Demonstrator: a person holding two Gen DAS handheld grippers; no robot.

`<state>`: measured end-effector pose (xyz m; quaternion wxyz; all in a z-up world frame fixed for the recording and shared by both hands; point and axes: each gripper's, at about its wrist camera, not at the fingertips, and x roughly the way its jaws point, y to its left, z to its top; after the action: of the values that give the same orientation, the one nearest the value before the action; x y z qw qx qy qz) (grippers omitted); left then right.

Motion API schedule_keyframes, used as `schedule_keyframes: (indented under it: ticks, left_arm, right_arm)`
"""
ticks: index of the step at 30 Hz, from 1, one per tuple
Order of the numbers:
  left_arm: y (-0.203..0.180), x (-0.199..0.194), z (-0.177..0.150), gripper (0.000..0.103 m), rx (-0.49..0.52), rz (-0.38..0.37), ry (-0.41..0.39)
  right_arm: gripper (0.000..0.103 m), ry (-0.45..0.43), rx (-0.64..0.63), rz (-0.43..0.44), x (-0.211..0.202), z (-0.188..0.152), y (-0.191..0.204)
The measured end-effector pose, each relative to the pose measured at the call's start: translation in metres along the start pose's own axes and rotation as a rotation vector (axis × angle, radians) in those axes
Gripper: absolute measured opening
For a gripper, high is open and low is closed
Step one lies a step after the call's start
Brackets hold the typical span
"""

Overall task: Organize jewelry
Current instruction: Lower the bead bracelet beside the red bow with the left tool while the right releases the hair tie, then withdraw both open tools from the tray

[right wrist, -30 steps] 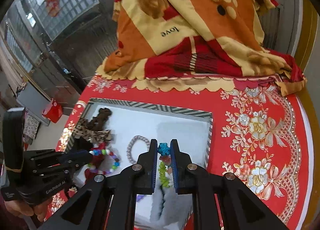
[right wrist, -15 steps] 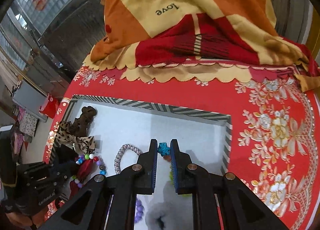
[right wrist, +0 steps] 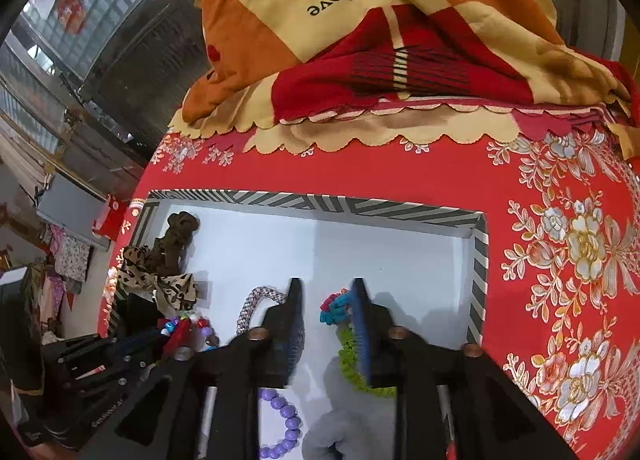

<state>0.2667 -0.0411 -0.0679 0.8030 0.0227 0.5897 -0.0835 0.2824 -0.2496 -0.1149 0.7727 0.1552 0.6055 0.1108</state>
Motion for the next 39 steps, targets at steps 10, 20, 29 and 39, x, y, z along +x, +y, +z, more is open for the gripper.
schedule_keyframes:
  ticks: [10,20,29,39]
  left_arm:
    - [-0.007,-0.021,-0.006,0.045,0.015,0.002,-0.044]
    - [-0.012,-0.053,-0.026,0.045,0.008,0.027,-0.100]
    - [-0.019,-0.085,-0.057,0.045,-0.004,0.047,-0.150]
    - [-0.025,-0.109,-0.096,0.045,-0.048,0.068,-0.170]
  right_arm:
    - [0.034,-0.052,-0.010,0.004,-0.037,-0.012,0.008]
    - [0.036,-0.099,0.003,-0.022,-0.081,-0.048,0.011]
    - [0.037,-0.136,-0.020,-0.051,-0.120,-0.091,0.022]
    - [0.041,-0.146,-0.043,-0.062,-0.145,-0.133,0.034]
